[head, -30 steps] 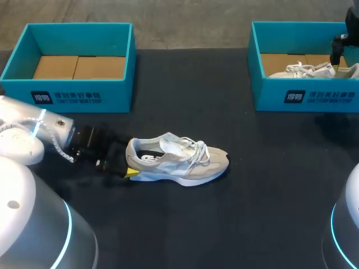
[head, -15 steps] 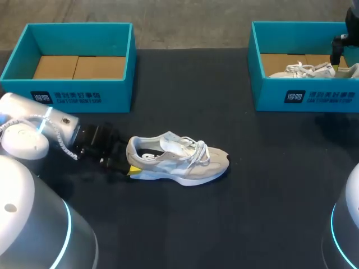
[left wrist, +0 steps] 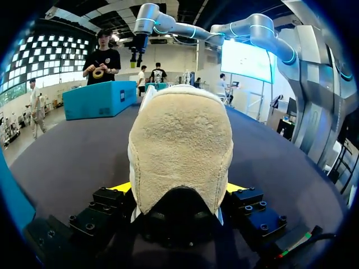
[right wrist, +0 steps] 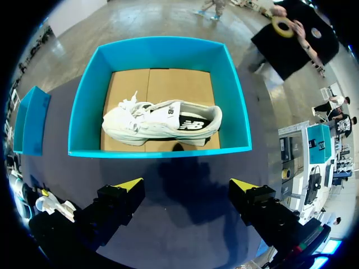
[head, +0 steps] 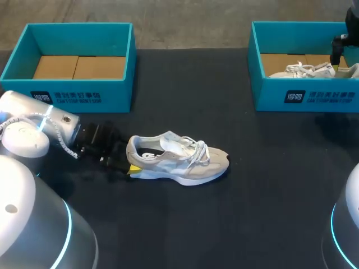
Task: Take the shoe out of the shoebox, open the shoe tongue, remove and reinsert the insole, then place the shoe into the shoebox
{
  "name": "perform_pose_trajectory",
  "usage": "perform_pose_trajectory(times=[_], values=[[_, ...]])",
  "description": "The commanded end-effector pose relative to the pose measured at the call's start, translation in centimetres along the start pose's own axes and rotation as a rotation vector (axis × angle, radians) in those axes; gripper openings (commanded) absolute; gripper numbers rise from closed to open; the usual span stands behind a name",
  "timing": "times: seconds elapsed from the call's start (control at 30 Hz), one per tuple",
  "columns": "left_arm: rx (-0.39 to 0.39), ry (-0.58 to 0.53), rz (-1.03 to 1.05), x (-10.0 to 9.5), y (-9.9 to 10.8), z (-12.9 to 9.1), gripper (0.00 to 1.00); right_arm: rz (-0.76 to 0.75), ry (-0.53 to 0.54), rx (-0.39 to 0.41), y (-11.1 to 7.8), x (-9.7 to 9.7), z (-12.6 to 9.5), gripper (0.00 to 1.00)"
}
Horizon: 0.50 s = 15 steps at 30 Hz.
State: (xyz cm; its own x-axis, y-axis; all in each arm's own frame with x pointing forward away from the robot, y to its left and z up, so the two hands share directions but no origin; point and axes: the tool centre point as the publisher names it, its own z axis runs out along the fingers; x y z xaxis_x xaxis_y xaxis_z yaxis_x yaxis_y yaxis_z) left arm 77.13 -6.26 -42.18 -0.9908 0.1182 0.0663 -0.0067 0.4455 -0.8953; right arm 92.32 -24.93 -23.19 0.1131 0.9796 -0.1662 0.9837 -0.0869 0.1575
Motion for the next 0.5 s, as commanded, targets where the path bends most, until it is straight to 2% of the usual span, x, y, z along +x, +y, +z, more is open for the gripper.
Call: perform_pose_trajectory(times=[0.03,0.23,0.37,0.5], values=[[-0.001,-0.001,0.0,-0.2,0.1,0.0,0.0,0.001,0.001,-0.001,0.0,0.0,0.0,1.0],[-0.001,-0.001,0.0,-0.2,0.1,0.0,0.0,0.001,0.001,-0.001,0.0,0.0,0.0,1.0],[-0.001,-0.001,0.0,-0.2,0.1,0.0,0.0,0.097,0.002,0.039,-0.8,2.1,-0.2,1.0],[-0.001,-0.001,0.0,-0.2,0.1,0.0,0.0,0.096,-0.007,0.033,-2.0,4.7,-1.3,1.0]])
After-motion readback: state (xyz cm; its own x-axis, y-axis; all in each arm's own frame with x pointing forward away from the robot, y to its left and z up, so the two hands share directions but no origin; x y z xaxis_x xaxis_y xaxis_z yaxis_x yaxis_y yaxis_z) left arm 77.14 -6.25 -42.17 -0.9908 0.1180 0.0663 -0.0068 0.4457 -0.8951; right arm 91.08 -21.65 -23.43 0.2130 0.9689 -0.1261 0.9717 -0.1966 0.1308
